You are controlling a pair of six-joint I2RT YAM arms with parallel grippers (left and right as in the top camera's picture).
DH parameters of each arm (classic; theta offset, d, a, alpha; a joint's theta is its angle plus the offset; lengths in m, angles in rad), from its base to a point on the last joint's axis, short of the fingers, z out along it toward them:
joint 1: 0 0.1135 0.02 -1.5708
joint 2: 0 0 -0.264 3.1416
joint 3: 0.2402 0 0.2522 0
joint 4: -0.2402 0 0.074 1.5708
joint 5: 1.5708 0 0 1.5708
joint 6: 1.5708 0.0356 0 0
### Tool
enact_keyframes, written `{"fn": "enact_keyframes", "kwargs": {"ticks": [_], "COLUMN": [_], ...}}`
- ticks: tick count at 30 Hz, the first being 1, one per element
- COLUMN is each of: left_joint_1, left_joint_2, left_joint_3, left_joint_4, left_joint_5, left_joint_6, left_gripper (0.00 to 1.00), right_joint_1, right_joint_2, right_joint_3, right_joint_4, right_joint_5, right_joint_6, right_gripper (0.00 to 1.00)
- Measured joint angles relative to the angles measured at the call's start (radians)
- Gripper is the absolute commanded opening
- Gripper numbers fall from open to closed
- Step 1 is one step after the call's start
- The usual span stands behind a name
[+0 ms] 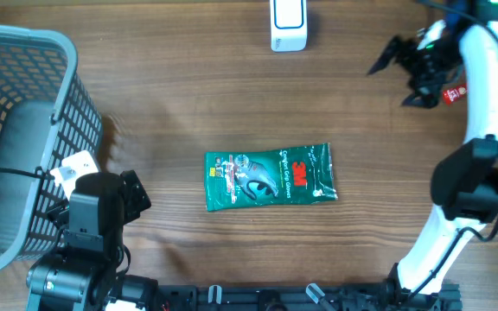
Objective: Scan the item barcode
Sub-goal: 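Place the Nescafe stick at the right edge and release it, then grasp the green 3M glove pack with the right gripper and lift it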
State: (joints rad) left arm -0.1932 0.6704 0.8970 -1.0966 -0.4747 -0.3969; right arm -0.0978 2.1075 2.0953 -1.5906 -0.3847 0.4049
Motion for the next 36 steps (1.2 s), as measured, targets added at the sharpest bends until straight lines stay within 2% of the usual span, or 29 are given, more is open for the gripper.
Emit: {"fn": "enact_keyframes", "kwargs": {"ticks": [2,6,10,12,14,17,21,24,27,30,32,36], "left_joint_1": [0.0,0.0,0.0,0.0,0.0,0.0,0.0,0.0,0.0,0.0,0.0,0.0], "left_joint_2": [0.0,0.0,0.0,0.0,0.0,0.0,0.0,0.0,0.001,0.018,0.04,0.143], "left_joint_3": [0.0,0.0,0.0,0.0,0.0,0.0,0.0,0.002,0.002,0.002,0.002,0.002], "left_joint_4": [0.0,0.0,0.001,0.002,0.004,0.014,0.087,0.105,0.121,0.136,0.15,0.188], "left_joint_5": [0.0,0.0,0.0,0.0,0.011,0.083,0.212,0.283,0.331,0.355,0.362,0.378], "left_joint_6": [0.0,0.0,0.0,0.0,0.0,-0.001,-0.005,-0.005,-0.02,-0.054,-0.063,-0.077], "left_gripper": [1.0,1.0,1.0,1.0,1.0,1.0,1.0,1.0,1.0,1.0,1.0,1.0], "right_joint_1": [0.068,0.22,0.358,0.392,0.397,0.394,0.407,0.457,0.516,0.521,0.521,0.521], "right_joint_2": [0.0,-0.005,-0.083,-0.193,-0.327,-0.566,-0.818,-0.842,-0.814,-0.811,-0.811,-0.811], "right_joint_3": [-0.002,-0.047,-0.12,-0.163,-0.208,-0.319,-0.678,-0.982,-1.265,-1.393,-1.429,-1.559], "right_joint_4": [-0.014,-0.014,-0.014,-0.015,-0.01,0.012,0.294,0.546,0.774,0.871,0.93,1.174], "right_joint_5": [-0.015,-0.042,-0.045,-0.035,0.023,0.156,0.175,0.112,0.059,0.061,0.071,0.085], "right_joint_6": [-0.029,-0.063,-0.063,-0.056,0.001,0.151,0.35,0.482,0.614,0.703,0.724,0.756], "right_gripper": [0.94,0.88,0.88,0.91,1.0,1.0,0.99,0.88,0.86,0.84,0.78,0.75]}}
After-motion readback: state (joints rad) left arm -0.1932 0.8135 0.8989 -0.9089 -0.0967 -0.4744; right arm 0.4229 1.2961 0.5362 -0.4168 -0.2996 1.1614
